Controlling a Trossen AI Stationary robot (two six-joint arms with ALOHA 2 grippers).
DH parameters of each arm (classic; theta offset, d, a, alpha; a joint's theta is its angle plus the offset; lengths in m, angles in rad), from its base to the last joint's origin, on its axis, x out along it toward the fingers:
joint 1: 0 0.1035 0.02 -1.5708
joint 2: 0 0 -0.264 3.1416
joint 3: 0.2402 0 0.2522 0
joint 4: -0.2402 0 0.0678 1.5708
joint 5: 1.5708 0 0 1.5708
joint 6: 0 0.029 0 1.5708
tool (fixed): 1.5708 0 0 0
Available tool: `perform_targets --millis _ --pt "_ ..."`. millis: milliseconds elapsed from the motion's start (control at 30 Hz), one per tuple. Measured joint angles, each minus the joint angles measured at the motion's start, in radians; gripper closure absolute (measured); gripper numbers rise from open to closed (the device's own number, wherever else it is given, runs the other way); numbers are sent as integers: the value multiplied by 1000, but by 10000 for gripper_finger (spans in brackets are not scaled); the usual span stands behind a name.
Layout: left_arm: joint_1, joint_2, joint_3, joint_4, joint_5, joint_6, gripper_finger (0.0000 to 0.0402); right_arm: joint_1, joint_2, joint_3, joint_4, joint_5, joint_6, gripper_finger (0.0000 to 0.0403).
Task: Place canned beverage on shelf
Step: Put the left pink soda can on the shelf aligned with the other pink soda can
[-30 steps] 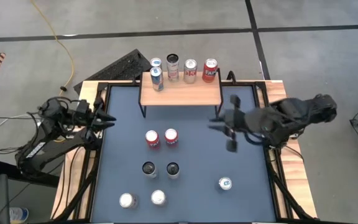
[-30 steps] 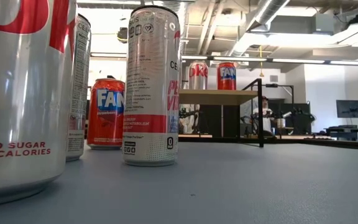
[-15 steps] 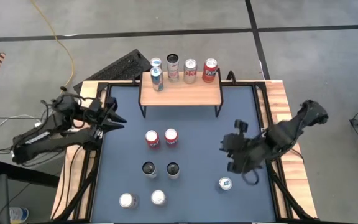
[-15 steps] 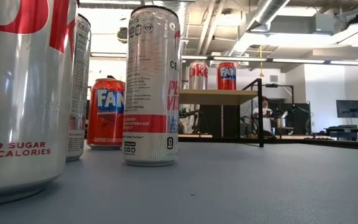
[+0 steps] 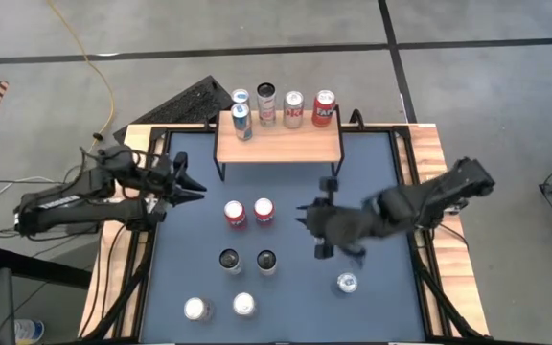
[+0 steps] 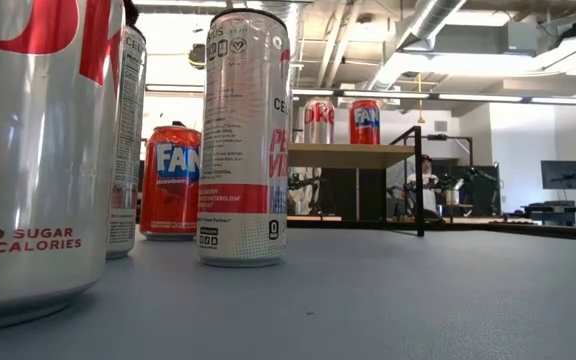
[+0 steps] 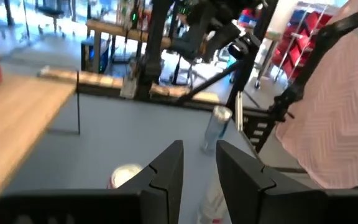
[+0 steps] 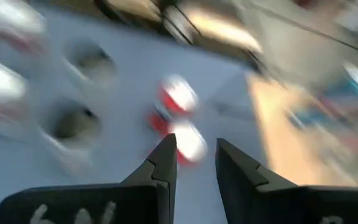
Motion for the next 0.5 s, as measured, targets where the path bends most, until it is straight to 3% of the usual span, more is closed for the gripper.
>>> perform_targets --millis 100,167,267,400,500 --pt "-28 -1 44 -51 -3 41 317 -49 -37 1 123 -342 -58 304" --pt "-53 0 68 -84 -47 58 317 -58 -38 1 138 -450 -38 304" --pt "-96 0 84 -123 -141 71 317 -40 -33 -63 131 -433 -31 304" --pt "-154 1 87 -180 -228 71 317 -13 -29 -221 223 -233 88 305" --pt "-196 22 88 -187 -241 48 317 7 -32 -319 303 -209 185 305"
